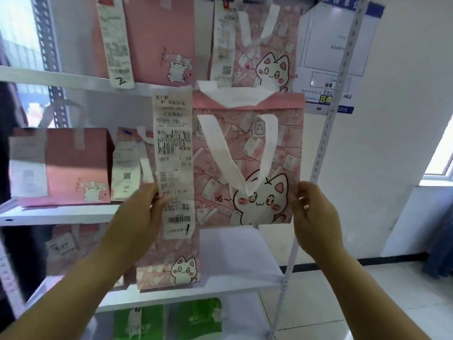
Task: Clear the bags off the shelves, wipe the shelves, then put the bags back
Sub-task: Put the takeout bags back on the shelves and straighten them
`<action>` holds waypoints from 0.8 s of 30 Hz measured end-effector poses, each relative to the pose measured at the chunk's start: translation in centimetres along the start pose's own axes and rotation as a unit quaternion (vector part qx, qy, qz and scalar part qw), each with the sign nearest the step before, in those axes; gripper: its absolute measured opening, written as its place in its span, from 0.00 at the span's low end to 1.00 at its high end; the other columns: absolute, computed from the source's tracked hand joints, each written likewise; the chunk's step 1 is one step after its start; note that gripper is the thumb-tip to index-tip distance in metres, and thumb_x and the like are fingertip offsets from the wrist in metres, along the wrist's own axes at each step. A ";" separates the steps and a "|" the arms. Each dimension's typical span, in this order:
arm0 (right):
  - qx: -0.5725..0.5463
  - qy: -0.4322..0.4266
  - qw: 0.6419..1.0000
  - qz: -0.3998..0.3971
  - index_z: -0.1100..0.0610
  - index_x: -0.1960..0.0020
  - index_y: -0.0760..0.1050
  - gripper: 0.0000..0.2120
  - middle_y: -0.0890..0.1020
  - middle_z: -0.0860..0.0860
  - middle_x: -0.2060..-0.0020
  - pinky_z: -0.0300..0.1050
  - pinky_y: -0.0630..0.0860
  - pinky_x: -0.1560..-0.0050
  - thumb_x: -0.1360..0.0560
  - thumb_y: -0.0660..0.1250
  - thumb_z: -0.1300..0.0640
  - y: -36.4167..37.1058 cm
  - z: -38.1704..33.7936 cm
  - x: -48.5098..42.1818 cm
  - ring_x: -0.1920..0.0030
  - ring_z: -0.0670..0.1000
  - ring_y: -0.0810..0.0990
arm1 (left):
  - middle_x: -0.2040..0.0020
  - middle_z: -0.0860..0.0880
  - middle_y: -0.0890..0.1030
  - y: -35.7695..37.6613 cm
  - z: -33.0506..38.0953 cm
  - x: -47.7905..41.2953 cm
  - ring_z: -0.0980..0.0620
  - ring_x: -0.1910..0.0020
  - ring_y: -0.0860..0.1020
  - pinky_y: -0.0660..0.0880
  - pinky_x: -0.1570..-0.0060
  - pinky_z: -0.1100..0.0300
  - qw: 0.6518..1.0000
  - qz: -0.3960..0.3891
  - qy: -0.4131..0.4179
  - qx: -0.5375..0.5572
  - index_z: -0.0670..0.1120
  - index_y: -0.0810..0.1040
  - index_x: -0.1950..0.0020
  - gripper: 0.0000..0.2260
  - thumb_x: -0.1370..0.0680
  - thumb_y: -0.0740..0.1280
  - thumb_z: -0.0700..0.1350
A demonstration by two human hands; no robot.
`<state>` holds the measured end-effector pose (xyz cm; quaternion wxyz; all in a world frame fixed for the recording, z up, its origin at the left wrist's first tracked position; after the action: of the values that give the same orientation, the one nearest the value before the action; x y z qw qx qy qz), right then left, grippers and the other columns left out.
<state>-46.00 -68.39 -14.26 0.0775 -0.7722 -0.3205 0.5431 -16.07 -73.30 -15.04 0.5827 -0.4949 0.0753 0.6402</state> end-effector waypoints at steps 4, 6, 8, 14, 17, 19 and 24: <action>-0.044 -0.072 0.996 0.026 0.59 0.44 0.72 0.09 0.80 0.52 0.56 0.38 0.73 0.67 0.22 0.59 0.56 0.0 -4.9 -1.9 0.63 0.49 0.77 | 0.55 0.55 0.77 -5.9 0.5 -1.1 0.67 0.62 0.72 0.66 0.71 0.75 0.994 0.070 0.034 -0.072 0.44 0.75 0.48 0.15 0.23 0.56 0.53; -0.061 -0.107 0.992 0.038 0.61 0.44 0.73 0.12 0.81 0.54 0.55 0.33 0.69 0.67 0.22 0.59 0.55 0.3 -7.5 -3.0 0.63 0.49 0.76 | 0.54 0.55 0.77 -8.7 0.6 -1.9 0.65 0.62 0.72 0.67 0.71 0.75 0.990 0.102 0.029 -0.091 0.43 0.75 0.46 0.13 0.22 0.57 0.50; -0.073 -0.140 0.986 0.054 0.62 0.44 0.73 0.14 0.82 0.55 0.55 0.32 0.69 0.66 0.23 0.59 0.54 0.7 -10.1 -4.4 0.63 0.49 0.77 | 0.55 0.59 0.76 -11.5 0.3 -2.8 0.63 0.62 0.73 0.66 0.68 0.74 0.987 0.127 0.023 -0.094 0.45 0.74 0.46 0.10 0.22 0.58 0.49; -0.104 -0.221 0.963 0.111 0.65 0.45 0.75 0.13 0.82 0.56 0.57 0.44 0.78 0.68 0.24 0.60 0.57 3.2 -17.4 -8.9 0.64 0.51 0.79 | 0.59 0.66 0.75 -19.9 -1.2 -5.7 0.68 0.65 0.75 0.69 0.75 0.76 0.979 0.167 0.044 -0.109 0.54 0.69 0.49 0.05 0.22 0.57 0.51; -0.103 -0.231 0.959 0.132 0.65 0.46 0.75 0.11 0.82 0.57 0.58 0.43 0.75 0.67 0.24 0.61 0.60 5.6 -21.2 -10.9 0.64 0.51 0.79 | 0.60 0.65 0.75 -23.8 -3.3 -7.3 0.67 0.64 0.75 0.68 0.73 0.74 0.971 0.182 0.061 -0.145 0.54 0.69 0.51 0.02 0.21 0.57 0.50; -0.108 -0.237 0.955 0.141 0.65 0.47 0.76 0.09 0.82 0.58 0.59 0.43 0.74 0.66 0.24 0.63 0.62 7.4 -23.9 -12.1 0.64 0.53 0.79 | 0.60 0.64 0.75 -26.3 -5.0 -8.5 0.66 0.64 0.76 0.69 0.72 0.74 0.969 0.187 0.068 -0.148 0.54 0.68 0.52 0.01 0.21 0.58 0.48; -0.117 -0.257 0.944 0.169 0.64 0.52 0.76 0.08 0.80 0.54 0.63 0.31 0.65 0.68 0.23 0.61 0.60 12.2 -30.6 -15.1 0.67 0.50 0.74 | 0.58 0.61 0.75 -32.4 -9.3 -11.9 0.63 0.63 0.75 0.69 0.73 0.74 0.959 0.202 0.084 -0.180 0.52 0.71 0.48 0.03 0.21 0.58 0.47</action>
<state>-16.88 -79.68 4.08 -0.1914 -0.6526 -0.2561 0.6869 13.63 -77.51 4.48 0.3340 -0.6184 0.1059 0.7034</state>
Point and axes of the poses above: each hand's wrist, its own x-axis away from the middle knuckle, its own y-axis out of the palm, z = x × y, the point moved 1 cm from there along -x, towards the middle knuckle
